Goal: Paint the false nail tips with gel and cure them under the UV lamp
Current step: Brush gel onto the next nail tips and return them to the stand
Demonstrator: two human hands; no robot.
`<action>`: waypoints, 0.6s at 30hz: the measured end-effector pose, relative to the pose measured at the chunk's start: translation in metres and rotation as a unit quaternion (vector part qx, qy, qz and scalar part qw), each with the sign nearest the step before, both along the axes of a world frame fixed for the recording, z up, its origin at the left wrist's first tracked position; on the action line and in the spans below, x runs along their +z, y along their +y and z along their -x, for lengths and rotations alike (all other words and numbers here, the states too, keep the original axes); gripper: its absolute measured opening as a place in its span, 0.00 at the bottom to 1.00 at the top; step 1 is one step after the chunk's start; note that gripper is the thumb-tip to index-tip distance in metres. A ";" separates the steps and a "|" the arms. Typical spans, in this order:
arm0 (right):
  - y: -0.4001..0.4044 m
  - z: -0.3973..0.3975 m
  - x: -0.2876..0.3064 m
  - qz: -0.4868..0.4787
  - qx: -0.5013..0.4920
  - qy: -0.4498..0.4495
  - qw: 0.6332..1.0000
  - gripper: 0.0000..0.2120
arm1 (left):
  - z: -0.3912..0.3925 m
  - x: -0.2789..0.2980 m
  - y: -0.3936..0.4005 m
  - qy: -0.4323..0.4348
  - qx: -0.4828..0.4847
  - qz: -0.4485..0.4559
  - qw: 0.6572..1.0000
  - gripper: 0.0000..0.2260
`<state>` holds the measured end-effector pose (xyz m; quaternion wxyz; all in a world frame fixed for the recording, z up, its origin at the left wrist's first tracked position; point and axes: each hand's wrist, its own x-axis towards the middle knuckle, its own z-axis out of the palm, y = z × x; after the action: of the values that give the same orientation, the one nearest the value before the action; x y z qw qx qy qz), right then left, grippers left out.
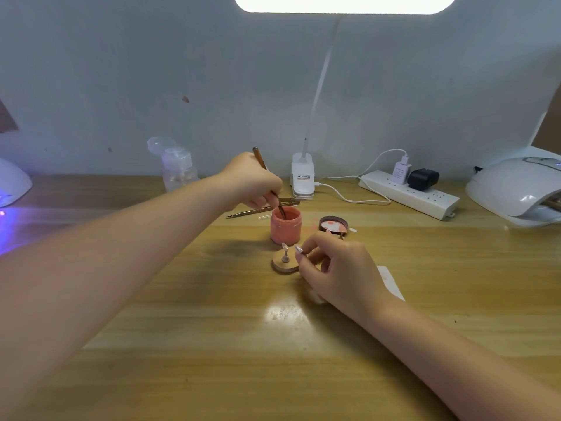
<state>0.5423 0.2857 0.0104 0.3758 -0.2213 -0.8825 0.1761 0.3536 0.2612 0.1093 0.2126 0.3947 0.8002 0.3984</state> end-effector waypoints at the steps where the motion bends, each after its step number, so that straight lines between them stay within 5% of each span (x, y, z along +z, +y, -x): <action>1: 0.000 0.000 0.000 0.002 0.000 0.000 1.000 0.04 | 0.002 0.001 -0.003 -0.039 0.010 -0.022 0.999 0.02; 5: 0.001 0.001 0.001 0.014 -0.006 0.003 1.000 0.04 | 0.010 0.003 -0.013 -0.149 0.062 -0.098 0.982 0.03; 18: 0.002 0.000 0.002 0.035 0.002 0.028 0.999 0.04 | 0.015 -0.005 -0.050 -0.316 0.085 -0.199 0.923 0.07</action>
<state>0.5424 0.2874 0.0120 0.3924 -0.2273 -0.8653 0.2135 0.3387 0.2111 0.1044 0.3369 0.2125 0.6259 0.6705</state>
